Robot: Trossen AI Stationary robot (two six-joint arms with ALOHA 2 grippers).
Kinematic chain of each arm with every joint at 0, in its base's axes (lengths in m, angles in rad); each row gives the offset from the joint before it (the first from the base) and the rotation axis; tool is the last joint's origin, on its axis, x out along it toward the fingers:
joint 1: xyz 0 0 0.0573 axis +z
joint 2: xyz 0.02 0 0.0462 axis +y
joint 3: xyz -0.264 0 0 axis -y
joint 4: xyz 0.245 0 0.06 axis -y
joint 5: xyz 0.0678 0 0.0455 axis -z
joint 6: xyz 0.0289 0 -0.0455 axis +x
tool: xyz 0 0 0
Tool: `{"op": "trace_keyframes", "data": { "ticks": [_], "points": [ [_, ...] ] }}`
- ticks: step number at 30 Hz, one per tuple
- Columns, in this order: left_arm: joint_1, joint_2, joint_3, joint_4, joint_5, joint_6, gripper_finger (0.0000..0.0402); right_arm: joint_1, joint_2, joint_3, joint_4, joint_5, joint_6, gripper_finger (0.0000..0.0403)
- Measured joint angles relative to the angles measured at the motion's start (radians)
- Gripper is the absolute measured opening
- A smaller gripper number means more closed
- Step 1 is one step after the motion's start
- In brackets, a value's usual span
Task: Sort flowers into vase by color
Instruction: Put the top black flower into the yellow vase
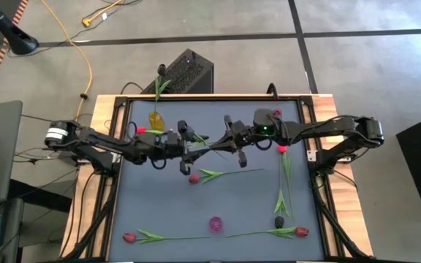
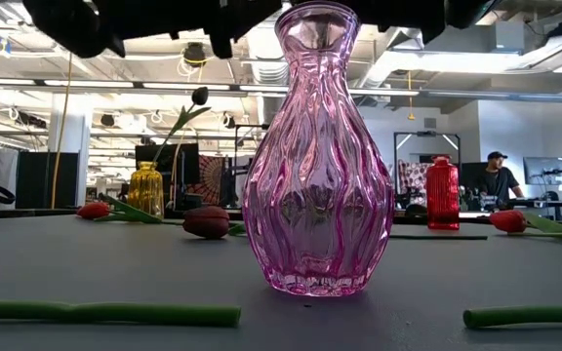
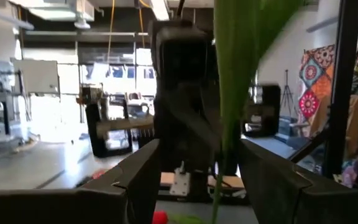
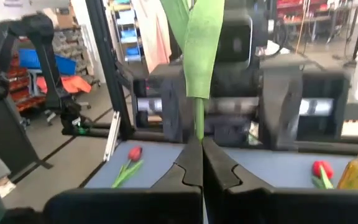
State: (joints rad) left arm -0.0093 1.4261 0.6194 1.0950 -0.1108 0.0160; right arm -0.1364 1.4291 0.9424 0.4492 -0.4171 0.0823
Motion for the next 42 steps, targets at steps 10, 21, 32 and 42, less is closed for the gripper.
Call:
{"op": "trace_keyframes", "data": {
  "ticks": [10,21,32,42],
  "points": [
    [0.0,-0.011,0.008,-0.015,0.0,0.021,0.0196,0.0,0.0,0.0,-0.017,0.042,-0.035,0.0021],
    [0.0,-0.011,0.008,-0.029,-0.004,0.013,0.0181,0.0,0.0,0.0,-0.019,0.05,-0.038,0.0022],
    [0.0,-0.011,0.008,-0.036,-0.005,0.006,0.0055,0.0,0.0,0.0,-0.023,0.05,-0.038,0.0038],
    [-0.001,-0.011,0.007,-0.037,0.0,0.006,0.0005,0.011,0.0,0.0,-0.03,0.053,-0.037,0.0053]
  ]
}}
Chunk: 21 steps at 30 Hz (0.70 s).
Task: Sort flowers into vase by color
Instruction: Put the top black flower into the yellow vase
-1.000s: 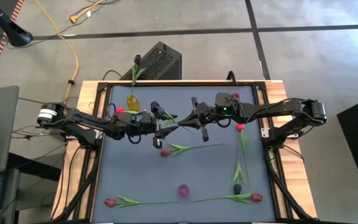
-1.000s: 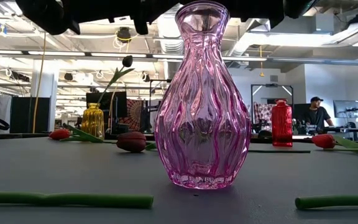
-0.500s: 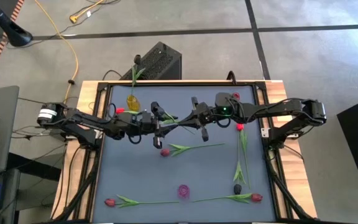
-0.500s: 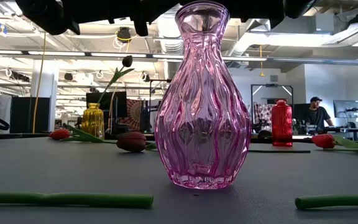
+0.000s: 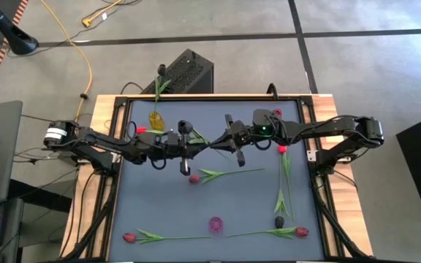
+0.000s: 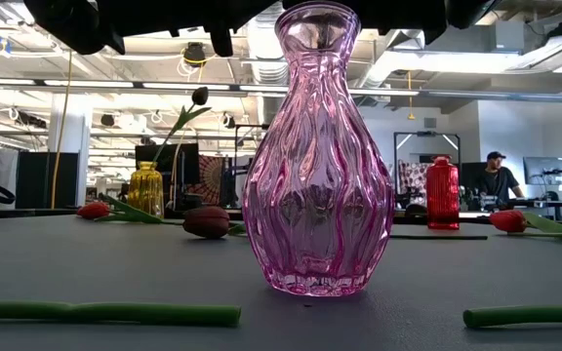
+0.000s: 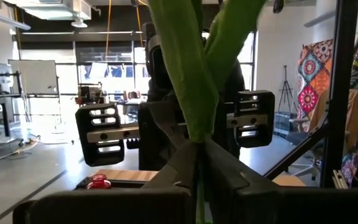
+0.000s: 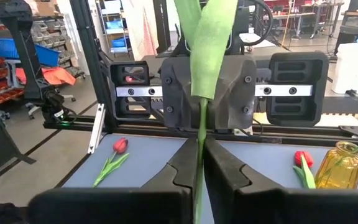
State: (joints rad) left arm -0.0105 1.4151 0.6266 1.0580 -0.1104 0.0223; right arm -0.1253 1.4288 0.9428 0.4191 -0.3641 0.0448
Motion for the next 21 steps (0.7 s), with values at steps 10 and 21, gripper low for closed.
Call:
{"op": "trace_keyframes", "data": {
  "ticks": [10,21],
  "points": [
    [0.002,0.0,0.0,-0.018,-0.009,0.008,0.0002,-0.009,0.0,0.0,-0.003,0.0,0.011,0.0101],
    [0.002,-0.126,0.0,-0.222,-0.087,0.036,0.0002,-0.05,-0.01,0.0,-0.071,-0.001,-0.017,0.0239]
  ]
}}
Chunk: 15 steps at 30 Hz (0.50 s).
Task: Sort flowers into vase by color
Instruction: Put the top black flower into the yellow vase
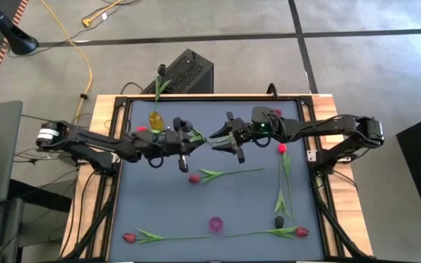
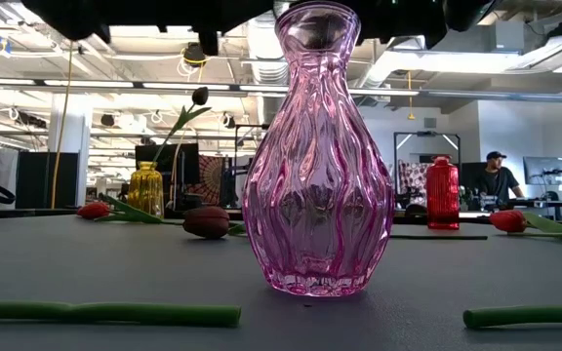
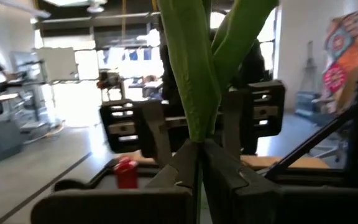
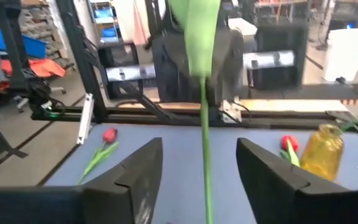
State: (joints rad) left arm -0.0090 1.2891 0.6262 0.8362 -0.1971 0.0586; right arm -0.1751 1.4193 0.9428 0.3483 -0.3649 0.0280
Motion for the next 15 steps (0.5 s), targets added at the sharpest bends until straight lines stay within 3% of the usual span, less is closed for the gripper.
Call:
{"op": "trace_keyframes", "data": {
  "ticks": [15],
  "points": [
    [0.0,-0.475,0.0,-0.653,-0.339,-0.058,0.0002,-0.024,-0.013,0.0,-0.06,0.0,-0.002,0.0249]
  ]
}}
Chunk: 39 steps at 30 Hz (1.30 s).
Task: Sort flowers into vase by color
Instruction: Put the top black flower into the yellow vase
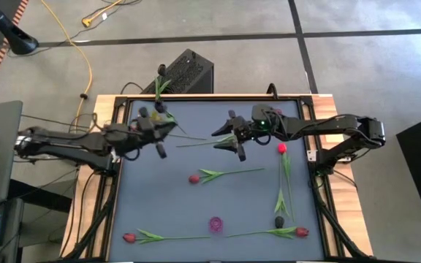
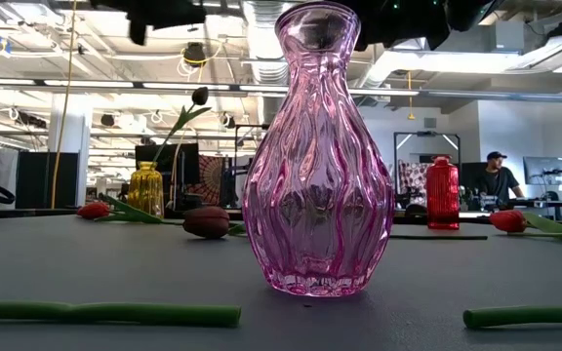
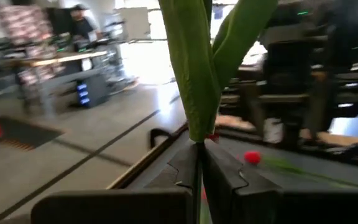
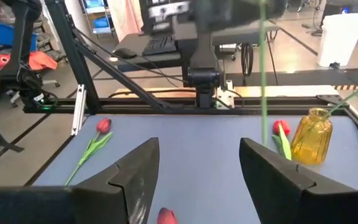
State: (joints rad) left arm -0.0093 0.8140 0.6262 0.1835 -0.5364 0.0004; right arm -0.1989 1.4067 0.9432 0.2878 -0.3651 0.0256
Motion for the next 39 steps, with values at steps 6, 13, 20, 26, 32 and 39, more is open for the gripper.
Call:
{"op": "trace_keyframes", "data": {
  "ticks": [6,13,20,26,32,39],
  "points": [
    [0.0,-0.137,0.0,-0.184,-0.19,-0.007,0.0002,0.0,0.0,0.0,-0.003,0.0,0.0,0.0249],
    [0.011,-0.204,0.0,-0.3,-0.433,0.003,0.0002,0.0,0.0,0.0,-0.004,0.0,0.0,0.0249],
    [0.106,-0.208,0.0,-0.331,-0.417,0.003,0.0002,0.0,0.0,0.0,-0.006,0.0,0.0,0.0249],
    [0.191,-0.208,0.0,-0.331,-0.338,0.017,0.0002,0.0,0.0,0.0,-0.027,0.0,0.0,0.0249],
    [0.26,-0.207,0.0,-0.364,-0.292,0.013,0.0002,0.0,0.0,0.0,-0.029,0.0,-0.008,0.0249],
    [0.338,-0.2,0.0,-0.395,-0.205,-0.014,0.0002,0.0,0.0,0.0,-0.026,0.0,-0.01,0.0249]
  ]
}}
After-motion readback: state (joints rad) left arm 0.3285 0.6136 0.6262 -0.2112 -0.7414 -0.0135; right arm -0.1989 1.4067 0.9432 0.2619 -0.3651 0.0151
